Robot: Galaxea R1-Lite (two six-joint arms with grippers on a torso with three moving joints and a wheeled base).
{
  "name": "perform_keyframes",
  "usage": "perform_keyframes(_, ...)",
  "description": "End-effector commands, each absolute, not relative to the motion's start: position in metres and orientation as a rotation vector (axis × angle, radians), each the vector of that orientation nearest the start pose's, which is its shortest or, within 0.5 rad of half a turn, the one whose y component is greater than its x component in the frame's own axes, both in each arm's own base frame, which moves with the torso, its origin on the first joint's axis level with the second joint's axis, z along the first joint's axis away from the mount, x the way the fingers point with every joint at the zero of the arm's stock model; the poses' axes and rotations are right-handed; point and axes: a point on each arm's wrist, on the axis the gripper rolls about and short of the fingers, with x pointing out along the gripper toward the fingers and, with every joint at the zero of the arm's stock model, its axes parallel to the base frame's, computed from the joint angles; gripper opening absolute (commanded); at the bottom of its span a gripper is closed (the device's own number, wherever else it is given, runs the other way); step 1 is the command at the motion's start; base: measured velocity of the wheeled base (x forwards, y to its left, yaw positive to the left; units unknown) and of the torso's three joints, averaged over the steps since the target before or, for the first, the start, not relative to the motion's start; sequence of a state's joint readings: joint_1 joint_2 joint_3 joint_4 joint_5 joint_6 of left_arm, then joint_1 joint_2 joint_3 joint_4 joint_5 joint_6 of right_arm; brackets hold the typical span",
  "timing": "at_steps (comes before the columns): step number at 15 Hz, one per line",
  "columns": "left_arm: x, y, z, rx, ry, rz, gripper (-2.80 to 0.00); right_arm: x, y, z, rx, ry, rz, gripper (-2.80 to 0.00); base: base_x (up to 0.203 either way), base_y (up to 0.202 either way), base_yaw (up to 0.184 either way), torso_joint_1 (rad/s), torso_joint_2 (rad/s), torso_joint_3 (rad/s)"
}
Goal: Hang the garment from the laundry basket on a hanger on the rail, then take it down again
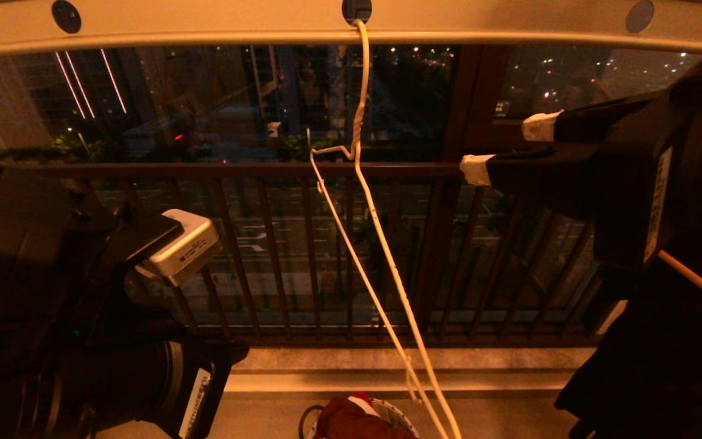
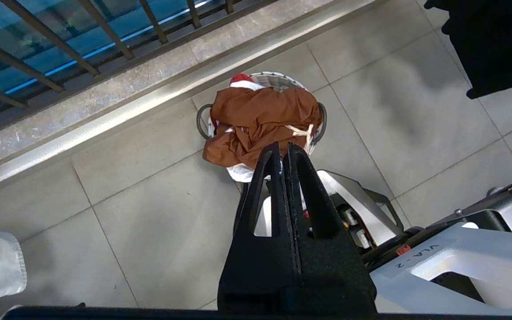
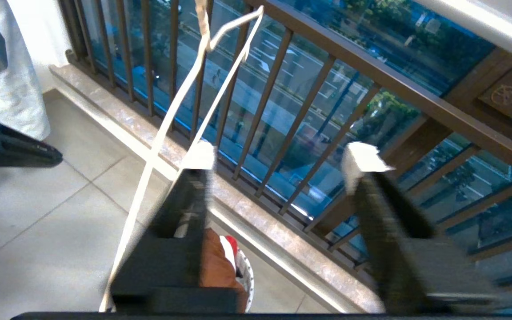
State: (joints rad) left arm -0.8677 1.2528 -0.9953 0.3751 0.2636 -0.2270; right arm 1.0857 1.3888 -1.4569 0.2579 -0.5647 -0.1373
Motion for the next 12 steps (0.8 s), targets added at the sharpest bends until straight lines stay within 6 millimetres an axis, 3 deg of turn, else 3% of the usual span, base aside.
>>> perform_keyframes(1, 0.119, -0.131, 0.253, 0.13, 0.605, -0.512, -2.8, 0.107, 0.177, 0.364, -0.273, 0.092, 0.526, -2.8, 0.0, 0.0, 0.0, 0.0, 0.0, 0.0)
perform_keyframes(7, 0.111, -0.122, 0.261, 0.106, 0.566, -0.521, -2.8, 0.113, 0.17, 0.348, -0.283, 0.143, 0.485, -2.8, 0.0, 0.0, 0.0, 0.0, 0.0, 0.0)
perform_keyframes(10, 0.095, -0.103, 0.274, 0.067, 0.49, -0.537, -2.8, 0.12, 0.148, 0.335, -0.294, 0.182, 0.404, -2.8, 0.0, 0.0, 0.0, 0.0, 0.0, 0.0)
perform_keyframes(12, 0.083, -0.089, 0.279, 0.058, 0.453, -0.545, -2.8, 0.115, 0.127, 0.33, -0.286, 0.188, 0.366, -2.8, 0.0, 0.0, 0.0, 0.0, 0.0, 0.0)
